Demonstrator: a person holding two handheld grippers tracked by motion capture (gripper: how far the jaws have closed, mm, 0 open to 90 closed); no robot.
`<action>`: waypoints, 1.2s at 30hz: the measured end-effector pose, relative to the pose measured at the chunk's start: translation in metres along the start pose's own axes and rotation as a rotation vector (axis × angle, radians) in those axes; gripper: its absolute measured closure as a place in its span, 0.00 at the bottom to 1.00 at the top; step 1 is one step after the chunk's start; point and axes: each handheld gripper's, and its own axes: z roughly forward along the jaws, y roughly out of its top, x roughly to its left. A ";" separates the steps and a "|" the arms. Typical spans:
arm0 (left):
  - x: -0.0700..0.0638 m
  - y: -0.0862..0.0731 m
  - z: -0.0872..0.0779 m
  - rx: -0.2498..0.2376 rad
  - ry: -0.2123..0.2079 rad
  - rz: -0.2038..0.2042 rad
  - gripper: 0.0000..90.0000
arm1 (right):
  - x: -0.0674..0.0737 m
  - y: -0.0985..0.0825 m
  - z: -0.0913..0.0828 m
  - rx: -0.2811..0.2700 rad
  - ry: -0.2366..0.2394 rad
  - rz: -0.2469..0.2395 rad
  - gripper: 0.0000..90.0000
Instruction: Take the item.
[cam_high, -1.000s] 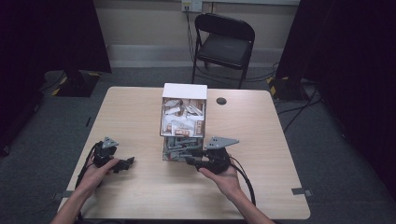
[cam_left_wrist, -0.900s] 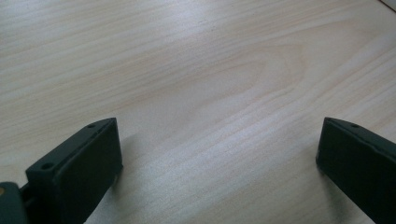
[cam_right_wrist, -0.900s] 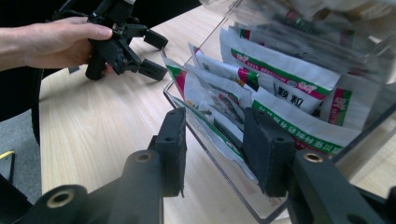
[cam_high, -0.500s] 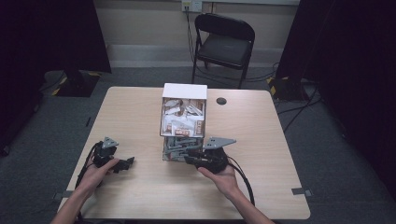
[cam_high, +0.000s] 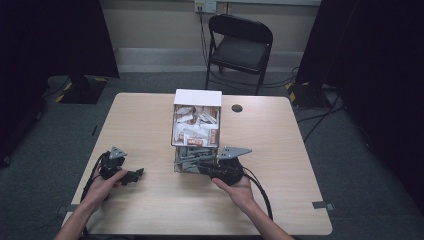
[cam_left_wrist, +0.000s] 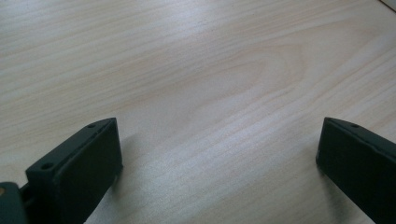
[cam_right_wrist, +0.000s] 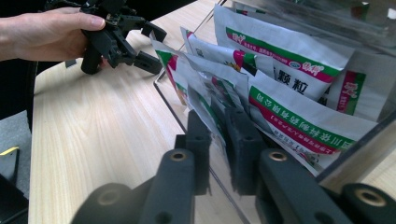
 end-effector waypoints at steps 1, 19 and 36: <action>0.000 0.000 0.000 0.000 0.000 0.000 0.00 | -0.001 0.000 0.000 -0.001 0.000 0.001 0.92; 0.000 0.000 0.000 0.000 0.000 0.000 0.00 | -0.005 0.002 -0.003 -0.015 0.017 -0.016 0.99; 0.000 0.000 0.000 -0.002 0.001 0.000 0.00 | -0.006 0.005 -0.017 -0.036 0.020 -0.026 0.99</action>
